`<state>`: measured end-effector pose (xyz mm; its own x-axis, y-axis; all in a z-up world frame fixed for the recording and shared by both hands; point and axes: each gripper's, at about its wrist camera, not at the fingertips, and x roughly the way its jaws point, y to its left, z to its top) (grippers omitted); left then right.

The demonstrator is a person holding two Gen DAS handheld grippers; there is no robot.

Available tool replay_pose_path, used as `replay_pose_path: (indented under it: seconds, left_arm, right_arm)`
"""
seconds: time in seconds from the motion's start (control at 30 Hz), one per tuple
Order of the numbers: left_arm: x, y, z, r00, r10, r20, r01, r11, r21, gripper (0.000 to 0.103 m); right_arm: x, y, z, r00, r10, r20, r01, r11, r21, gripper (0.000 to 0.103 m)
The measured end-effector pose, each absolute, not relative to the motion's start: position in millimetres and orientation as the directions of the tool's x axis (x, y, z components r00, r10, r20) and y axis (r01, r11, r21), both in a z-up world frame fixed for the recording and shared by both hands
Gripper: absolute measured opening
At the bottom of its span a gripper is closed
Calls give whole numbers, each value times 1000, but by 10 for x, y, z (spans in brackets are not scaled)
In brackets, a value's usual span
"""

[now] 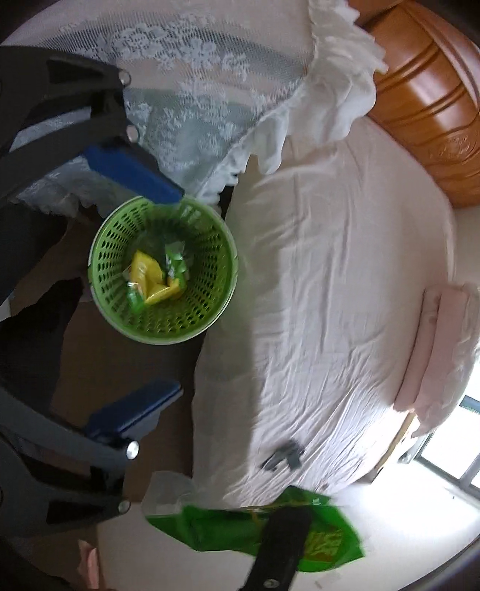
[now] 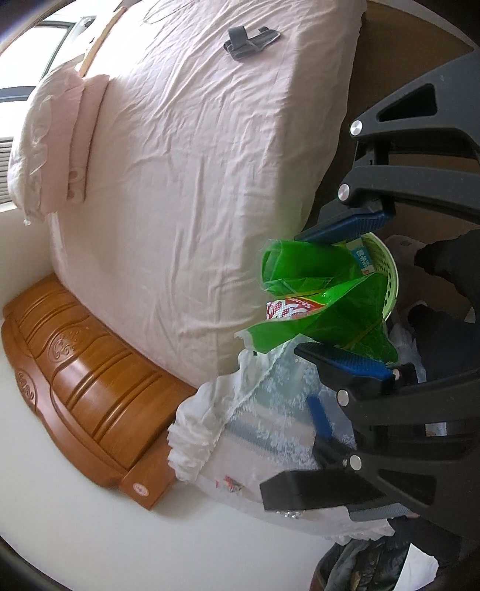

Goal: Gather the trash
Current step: 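Drop the snack bag and green bag into the green wastebasket, opening both tools, then grasp the silver blister pack with the left tool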

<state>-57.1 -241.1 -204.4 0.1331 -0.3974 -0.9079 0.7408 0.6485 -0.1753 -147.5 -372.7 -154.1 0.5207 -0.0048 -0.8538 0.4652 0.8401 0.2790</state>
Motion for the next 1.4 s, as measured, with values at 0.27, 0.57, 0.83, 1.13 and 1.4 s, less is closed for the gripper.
replay_pose_path:
  seconds: [0.27,0.57,0.83,1.13,1.4]
  left_arm:
    - [-460,-2332,-1865,184,-384,-905,698,699,-155,95]
    - [-365,-1961,-1492,308,-378,-873,645,757,-100,95]
    - [-246,-1688,-1349,355,-362,-862,578,810,-103,95]
    - [-213,-1476,-1300,378,-347,-858,557,826,-88,95]
    - [-133,-1078,-924,470,-355,-808,519,852,-72,95]
  right_arm:
    - [-1426,-3737,-1635,517,21,-856,449,845,292,54]
    - [-1237,-3578,-1918,476,11,-880,418,877,237,54]
    - [-1040,-3413,-2554,391,116,-913,426,857,291,71]
    - [-885,-3282,-2441,355,29,-934,474,856,207,98]
    - [-778,-2961,-1490,505,-83,-859,413,897,156,101]
